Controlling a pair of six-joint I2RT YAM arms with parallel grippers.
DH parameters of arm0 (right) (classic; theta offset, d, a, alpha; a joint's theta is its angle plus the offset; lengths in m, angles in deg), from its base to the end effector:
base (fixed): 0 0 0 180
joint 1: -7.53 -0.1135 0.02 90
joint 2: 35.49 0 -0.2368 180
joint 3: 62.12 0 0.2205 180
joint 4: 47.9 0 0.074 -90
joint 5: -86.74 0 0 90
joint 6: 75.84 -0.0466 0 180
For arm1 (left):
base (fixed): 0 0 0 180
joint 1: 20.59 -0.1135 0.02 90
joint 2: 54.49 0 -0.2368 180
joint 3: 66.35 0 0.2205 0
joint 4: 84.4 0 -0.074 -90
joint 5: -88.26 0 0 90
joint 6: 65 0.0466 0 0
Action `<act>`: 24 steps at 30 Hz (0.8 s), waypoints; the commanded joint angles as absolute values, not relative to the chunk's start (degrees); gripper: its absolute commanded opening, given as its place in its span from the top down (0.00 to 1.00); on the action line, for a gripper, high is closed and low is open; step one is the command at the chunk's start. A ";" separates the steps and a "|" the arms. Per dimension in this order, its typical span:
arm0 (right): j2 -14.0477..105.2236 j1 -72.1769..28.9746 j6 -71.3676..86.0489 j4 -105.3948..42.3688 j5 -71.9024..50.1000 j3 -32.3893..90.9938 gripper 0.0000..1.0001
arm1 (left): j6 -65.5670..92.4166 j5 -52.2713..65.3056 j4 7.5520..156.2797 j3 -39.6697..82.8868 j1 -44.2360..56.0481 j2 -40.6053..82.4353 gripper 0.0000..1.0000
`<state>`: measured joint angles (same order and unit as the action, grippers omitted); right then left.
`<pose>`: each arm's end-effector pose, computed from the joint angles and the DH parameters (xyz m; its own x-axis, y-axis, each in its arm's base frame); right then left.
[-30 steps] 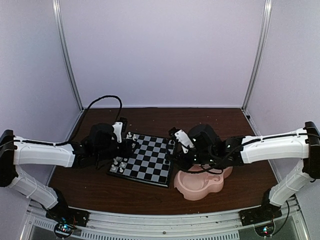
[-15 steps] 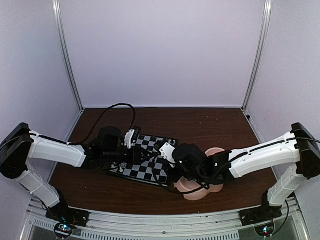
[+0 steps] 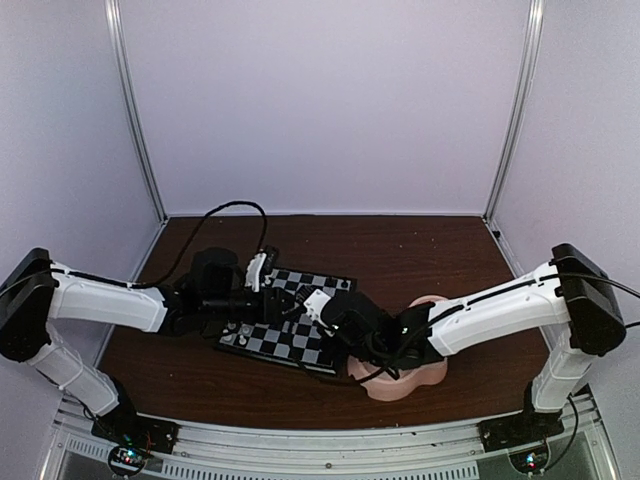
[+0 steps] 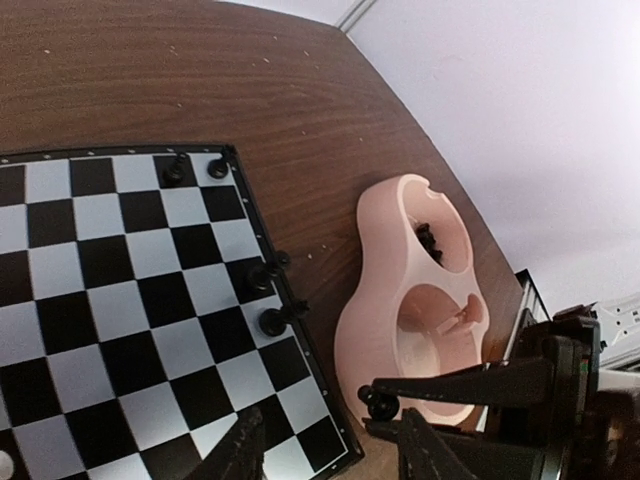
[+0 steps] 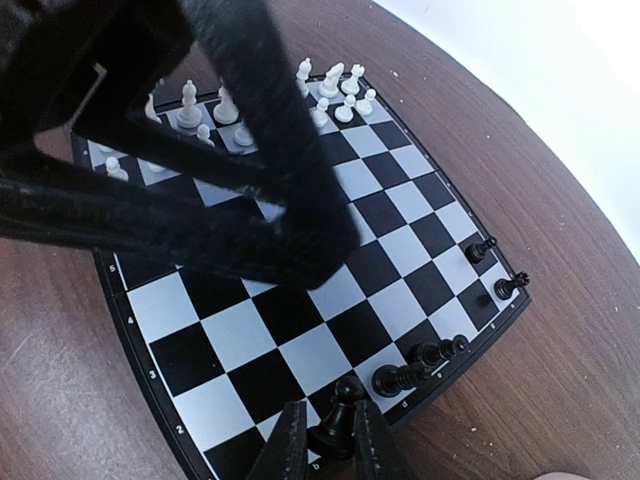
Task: Set up the chess pieces on the board
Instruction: Place the pawn on the chessboard.
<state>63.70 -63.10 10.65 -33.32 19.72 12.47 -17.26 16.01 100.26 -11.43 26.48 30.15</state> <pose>0.1329 0.3231 0.1816 -0.2562 -0.5587 -0.7888 -0.7539 0.6262 -0.1987 0.1916 -0.2269 0.1898 -0.8090 -0.0707 -0.5836 0.4613 0.5390 -0.7048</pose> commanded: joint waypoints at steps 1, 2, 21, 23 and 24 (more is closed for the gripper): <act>68.64 -63.06 7.27 -27.37 19.69 21.06 0.90 | -15.60 5.38 98.09 -12.06 25.23 25.38 0.53; 70.27 -62.97 6.44 -25.92 19.55 23.08 0.90 | -15.58 2.98 98.36 -12.94 25.14 24.57 0.52; 85.24 -56.61 -1.75 -22.41 6.72 35.90 0.84 | -25.50 -25.06 93.32 -19.01 24.76 18.05 0.52; 86.14 -56.44 -1.88 -22.13 6.59 36.27 0.82 | -24.55 -24.13 93.95 -19.01 24.76 17.64 0.52; 86.50 -56.34 -1.97 -21.97 6.46 36.59 0.81 | -24.18 -23.67 94.14 -18.94 24.76 17.47 0.52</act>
<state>85.04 -56.33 -0.37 -22.41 8.66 34.24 -24.62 -22.32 92.59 -18.59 25.10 19.16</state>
